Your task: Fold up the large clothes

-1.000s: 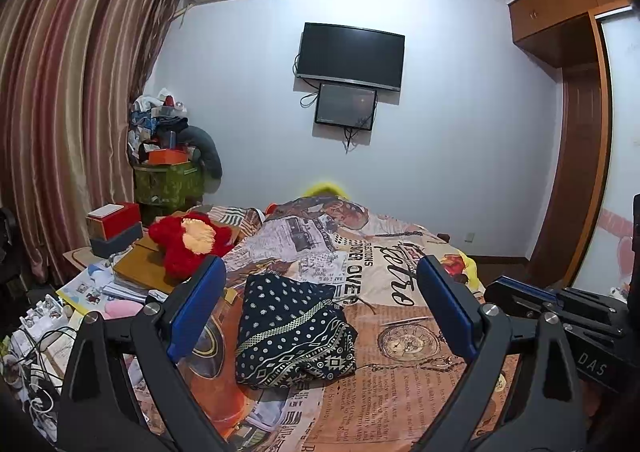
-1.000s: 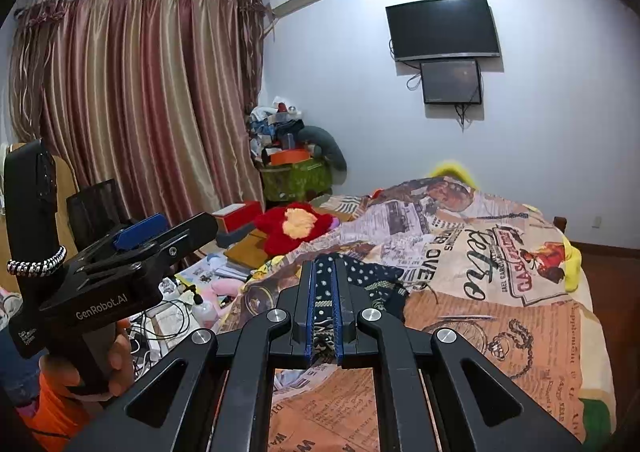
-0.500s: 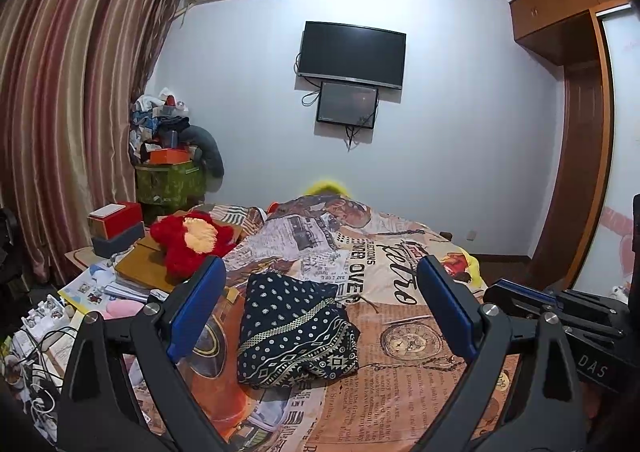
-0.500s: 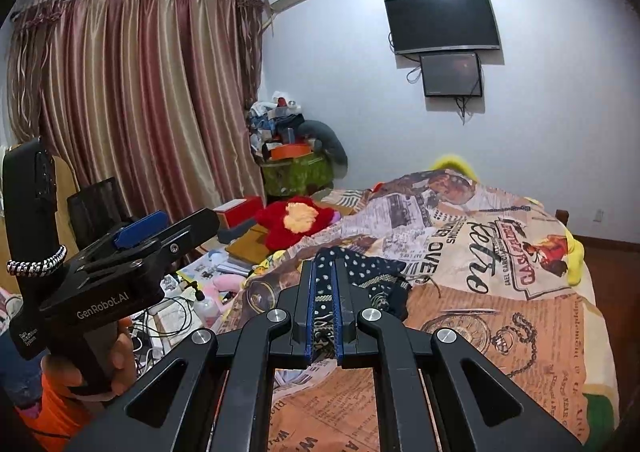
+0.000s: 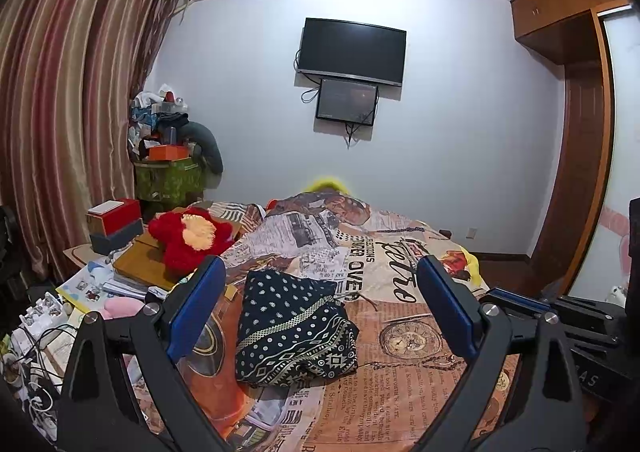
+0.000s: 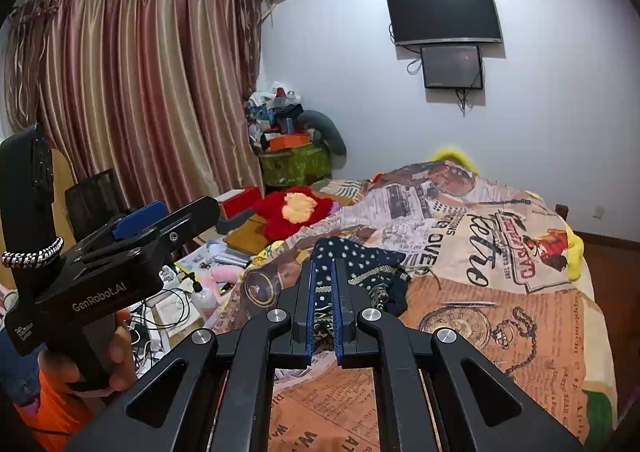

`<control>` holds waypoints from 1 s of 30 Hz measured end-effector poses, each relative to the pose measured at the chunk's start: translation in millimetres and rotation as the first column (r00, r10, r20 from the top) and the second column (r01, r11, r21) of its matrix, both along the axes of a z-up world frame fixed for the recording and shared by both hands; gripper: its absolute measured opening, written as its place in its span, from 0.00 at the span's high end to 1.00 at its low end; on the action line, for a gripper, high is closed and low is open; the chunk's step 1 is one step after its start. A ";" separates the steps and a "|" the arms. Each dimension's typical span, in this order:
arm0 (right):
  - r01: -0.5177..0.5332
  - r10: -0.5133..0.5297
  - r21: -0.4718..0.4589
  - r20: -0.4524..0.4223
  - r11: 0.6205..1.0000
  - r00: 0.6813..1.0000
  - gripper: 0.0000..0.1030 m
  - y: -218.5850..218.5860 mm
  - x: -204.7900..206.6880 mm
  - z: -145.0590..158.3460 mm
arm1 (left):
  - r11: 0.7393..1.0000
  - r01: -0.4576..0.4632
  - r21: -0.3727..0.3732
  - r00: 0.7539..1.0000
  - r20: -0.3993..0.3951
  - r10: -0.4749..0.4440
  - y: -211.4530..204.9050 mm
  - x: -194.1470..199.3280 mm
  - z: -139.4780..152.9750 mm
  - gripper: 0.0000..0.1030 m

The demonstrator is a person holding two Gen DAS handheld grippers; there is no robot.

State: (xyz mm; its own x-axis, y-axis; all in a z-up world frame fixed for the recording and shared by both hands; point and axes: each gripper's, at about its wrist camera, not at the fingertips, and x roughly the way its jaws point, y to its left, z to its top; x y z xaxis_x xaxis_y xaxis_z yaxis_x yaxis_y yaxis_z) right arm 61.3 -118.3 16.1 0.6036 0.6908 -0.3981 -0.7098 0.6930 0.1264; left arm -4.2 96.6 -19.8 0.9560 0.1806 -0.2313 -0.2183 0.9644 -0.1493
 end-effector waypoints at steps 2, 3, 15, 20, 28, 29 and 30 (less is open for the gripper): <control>0.009 -0.009 -0.007 -0.014 1.000 1.000 0.96 0.7 2.7 -1.8 | 1.000 0.001 0.004 1.000 -0.002 -0.001 -0.8 1.0 -0.5 0.06; 0.010 -0.010 -0.010 -0.021 1.000 1.000 0.96 0.6 4.4 -1.9 | 1.000 0.002 0.005 1.000 -0.004 -0.002 -0.8 1.6 -0.9 0.06; 0.039 -0.040 -0.022 -0.061 0.999 0.997 0.96 0.2 11.6 -5.9 | 0.999 0.031 -0.010 0.999 -0.035 -0.031 1.2 10.7 -5.6 0.06; 0.051 -0.053 -0.032 -0.065 0.998 0.996 0.96 2.0 11.6 -5.4 | 0.999 0.049 -0.003 0.997 -0.055 -0.049 -0.5 15.9 -7.9 0.06; 0.068 -0.071 -0.041 -0.063 0.997 0.996 0.96 3.4 13.3 -6.7 | 0.998 0.059 0.006 0.996 -0.067 -0.059 -3.9 17.9 -10.1 0.06; 0.071 -0.073 -0.041 -0.062 0.997 0.995 0.96 3.2 13.3 -6.9 | 0.998 0.061 0.005 0.996 -0.068 -0.060 -4.0 17.8 -10.1 0.06; 0.074 -0.076 -0.042 -0.062 0.996 0.995 0.96 3.2 13.2 -6.9 | 0.998 0.062 0.005 0.996 -0.071 -0.062 -4.1 18.2 -10.4 0.06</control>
